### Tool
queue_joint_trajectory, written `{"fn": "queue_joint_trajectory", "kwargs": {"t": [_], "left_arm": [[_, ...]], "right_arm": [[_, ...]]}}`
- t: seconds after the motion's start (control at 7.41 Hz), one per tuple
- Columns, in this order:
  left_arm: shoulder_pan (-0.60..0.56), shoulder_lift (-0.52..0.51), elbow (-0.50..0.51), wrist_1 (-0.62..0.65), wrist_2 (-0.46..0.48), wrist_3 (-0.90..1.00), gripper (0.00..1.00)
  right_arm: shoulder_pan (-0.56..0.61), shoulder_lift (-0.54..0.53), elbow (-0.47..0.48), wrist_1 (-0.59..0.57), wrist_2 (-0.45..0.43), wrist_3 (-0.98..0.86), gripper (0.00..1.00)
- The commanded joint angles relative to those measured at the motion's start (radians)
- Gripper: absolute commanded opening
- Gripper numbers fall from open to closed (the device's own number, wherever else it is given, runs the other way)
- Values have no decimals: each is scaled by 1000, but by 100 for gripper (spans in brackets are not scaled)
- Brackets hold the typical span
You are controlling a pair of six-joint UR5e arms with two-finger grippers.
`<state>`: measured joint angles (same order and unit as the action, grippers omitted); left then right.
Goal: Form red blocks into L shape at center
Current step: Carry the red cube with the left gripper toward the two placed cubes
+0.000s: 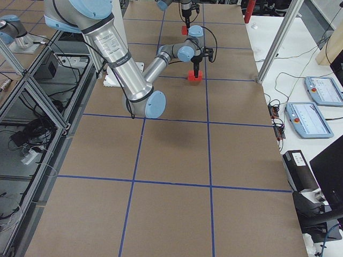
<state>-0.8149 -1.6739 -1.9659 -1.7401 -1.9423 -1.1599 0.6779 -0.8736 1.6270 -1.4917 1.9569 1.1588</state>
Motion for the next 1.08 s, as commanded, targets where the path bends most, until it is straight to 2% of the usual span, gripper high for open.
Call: {"fn": "queue_joint_trajectory", "kwargs": {"t": [0.0,0.27,0.54,0.68,0.95], "left_arm": [[2,-163,137,13,2,-394,0],[5,-245,171,25,2,-734,0],[32,-373,205,220,26,-891,0],[77,-450,255,303,89,-959,0],[79,-710,565,324,80,-1097,0]], "right_arm": [[61,-56,4,4,19,-167,99],[89,-116,4,7,19,-276,99],[89,-120,8,8,20,-280,99],[86,-123,20,8,23,-278,99],[85,-117,39,7,37,-280,99]]}}
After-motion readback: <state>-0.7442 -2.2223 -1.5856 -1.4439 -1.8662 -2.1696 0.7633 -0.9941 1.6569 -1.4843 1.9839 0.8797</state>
